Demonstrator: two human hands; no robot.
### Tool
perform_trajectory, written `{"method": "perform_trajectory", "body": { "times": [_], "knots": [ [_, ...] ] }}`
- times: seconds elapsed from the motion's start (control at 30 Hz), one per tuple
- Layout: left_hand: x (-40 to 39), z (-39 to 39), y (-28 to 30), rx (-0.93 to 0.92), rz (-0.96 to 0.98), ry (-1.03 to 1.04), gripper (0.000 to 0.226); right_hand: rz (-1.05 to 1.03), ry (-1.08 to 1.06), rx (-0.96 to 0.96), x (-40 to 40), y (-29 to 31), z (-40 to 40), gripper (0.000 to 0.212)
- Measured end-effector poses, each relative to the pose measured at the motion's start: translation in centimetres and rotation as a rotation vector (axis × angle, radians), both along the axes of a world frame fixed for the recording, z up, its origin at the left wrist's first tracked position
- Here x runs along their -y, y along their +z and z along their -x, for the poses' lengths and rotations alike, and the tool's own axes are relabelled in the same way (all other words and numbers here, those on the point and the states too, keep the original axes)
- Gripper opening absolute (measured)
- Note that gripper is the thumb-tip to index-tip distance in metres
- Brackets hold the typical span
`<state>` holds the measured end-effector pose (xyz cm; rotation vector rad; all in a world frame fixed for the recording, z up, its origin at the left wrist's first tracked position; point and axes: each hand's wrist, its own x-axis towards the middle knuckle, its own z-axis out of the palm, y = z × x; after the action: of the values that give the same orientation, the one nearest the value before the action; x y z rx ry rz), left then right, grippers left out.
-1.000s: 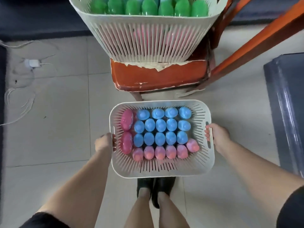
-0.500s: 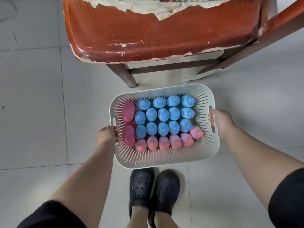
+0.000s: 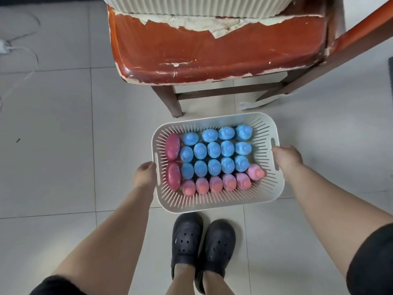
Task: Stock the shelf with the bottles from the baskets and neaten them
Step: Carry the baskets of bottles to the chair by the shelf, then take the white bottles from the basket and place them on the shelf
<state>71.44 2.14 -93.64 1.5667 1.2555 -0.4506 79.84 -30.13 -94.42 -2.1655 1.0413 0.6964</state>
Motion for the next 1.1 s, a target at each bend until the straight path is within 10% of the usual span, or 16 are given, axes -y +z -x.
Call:
{"method": "perform_trajectory", "body": {
  "times": [0.73,1.1],
  "knots": [
    [-2.6,-0.5,51.4,0.197,-0.437,-0.64,0.022,-0.025,0.917,0.291,-13.3,52.0,-0.3,0.01],
    [-10.3,-4.1,61.4,0.208,-0.695,-0.873,0.018,0.1,0.924,0.448,-20.8,62.2,-1.7,0.015]
  ]
}}
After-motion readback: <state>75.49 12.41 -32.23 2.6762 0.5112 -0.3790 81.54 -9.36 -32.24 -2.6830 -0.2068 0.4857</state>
